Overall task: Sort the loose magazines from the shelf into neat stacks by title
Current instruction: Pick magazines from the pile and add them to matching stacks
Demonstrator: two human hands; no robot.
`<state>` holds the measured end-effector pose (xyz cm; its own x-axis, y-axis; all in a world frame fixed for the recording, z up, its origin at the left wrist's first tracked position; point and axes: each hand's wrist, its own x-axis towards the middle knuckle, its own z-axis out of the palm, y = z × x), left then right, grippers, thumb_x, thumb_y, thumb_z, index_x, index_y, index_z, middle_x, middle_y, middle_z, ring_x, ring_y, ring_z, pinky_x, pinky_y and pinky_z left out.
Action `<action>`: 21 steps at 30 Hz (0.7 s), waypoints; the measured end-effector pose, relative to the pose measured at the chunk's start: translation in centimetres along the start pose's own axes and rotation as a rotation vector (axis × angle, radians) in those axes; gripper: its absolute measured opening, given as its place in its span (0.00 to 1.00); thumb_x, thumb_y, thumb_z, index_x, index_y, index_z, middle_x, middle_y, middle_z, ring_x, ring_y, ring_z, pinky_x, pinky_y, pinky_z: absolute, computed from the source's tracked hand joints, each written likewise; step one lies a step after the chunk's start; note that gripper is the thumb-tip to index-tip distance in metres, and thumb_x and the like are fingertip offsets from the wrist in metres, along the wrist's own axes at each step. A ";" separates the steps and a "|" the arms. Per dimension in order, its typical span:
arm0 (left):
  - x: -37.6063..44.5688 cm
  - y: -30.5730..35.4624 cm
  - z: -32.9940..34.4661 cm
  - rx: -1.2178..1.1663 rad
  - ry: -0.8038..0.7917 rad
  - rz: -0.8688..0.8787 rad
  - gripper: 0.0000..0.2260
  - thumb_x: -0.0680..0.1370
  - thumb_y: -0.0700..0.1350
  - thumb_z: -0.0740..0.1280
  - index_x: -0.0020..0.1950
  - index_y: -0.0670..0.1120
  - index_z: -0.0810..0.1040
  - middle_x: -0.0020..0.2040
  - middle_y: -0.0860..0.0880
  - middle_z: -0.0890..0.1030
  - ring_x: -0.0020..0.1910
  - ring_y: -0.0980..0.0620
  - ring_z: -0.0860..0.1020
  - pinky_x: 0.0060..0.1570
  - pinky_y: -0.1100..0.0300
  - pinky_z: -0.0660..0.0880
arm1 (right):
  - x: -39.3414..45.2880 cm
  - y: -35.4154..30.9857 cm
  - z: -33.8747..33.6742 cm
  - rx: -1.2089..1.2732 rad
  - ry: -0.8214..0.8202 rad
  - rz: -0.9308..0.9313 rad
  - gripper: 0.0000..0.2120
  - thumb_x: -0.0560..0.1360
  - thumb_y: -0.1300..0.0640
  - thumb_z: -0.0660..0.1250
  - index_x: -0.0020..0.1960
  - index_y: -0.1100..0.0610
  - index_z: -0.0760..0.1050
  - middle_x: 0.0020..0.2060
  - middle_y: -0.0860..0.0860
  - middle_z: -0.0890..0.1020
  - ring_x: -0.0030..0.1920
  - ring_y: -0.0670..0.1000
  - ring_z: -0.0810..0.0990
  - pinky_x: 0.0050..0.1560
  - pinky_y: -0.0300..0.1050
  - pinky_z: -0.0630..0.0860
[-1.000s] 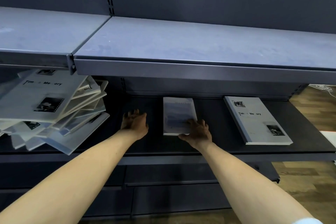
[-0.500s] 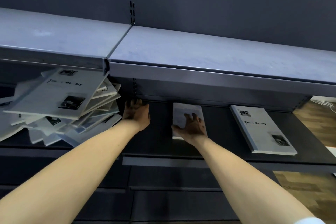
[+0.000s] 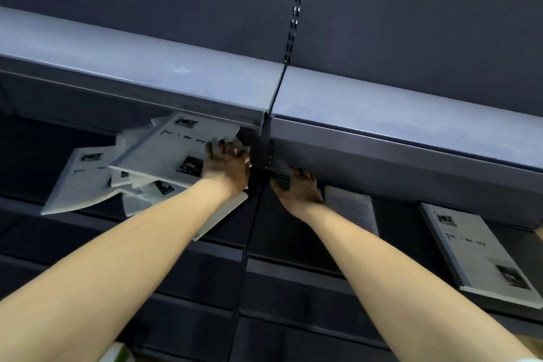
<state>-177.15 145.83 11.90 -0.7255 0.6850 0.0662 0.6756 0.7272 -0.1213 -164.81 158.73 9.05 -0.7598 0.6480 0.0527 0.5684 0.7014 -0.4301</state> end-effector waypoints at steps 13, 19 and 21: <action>-3.1 -12.9 2.8 -0.135 0.173 -0.150 0.20 0.83 0.54 0.49 0.72 0.51 0.65 0.70 0.43 0.69 0.67 0.39 0.68 0.66 0.41 0.65 | 0.4 -11.8 4.8 0.148 -0.124 -0.098 0.30 0.80 0.37 0.56 0.77 0.48 0.58 0.73 0.56 0.69 0.70 0.60 0.71 0.66 0.56 0.73; -4.0 -16.7 3.4 -0.208 0.192 -0.214 0.22 0.83 0.59 0.46 0.69 0.50 0.68 0.68 0.41 0.71 0.64 0.38 0.71 0.63 0.41 0.68 | 0.5 -15.0 5.7 0.160 -0.031 -0.046 0.30 0.79 0.35 0.55 0.71 0.56 0.65 0.65 0.57 0.77 0.64 0.59 0.77 0.60 0.52 0.76; -4.5 -17.3 3.3 -0.248 0.202 -0.232 0.22 0.83 0.58 0.45 0.68 0.49 0.69 0.64 0.39 0.73 0.58 0.38 0.74 0.55 0.45 0.73 | 0.5 -15.9 6.2 0.228 -0.025 0.026 0.33 0.77 0.33 0.58 0.71 0.57 0.65 0.63 0.57 0.78 0.61 0.59 0.79 0.57 0.50 0.77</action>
<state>-186.03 130.03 10.44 -0.8389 0.4780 0.2602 0.5258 0.8353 0.1607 -176.20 146.04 10.29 -0.7552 0.6552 0.0176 0.5038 0.5974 -0.6239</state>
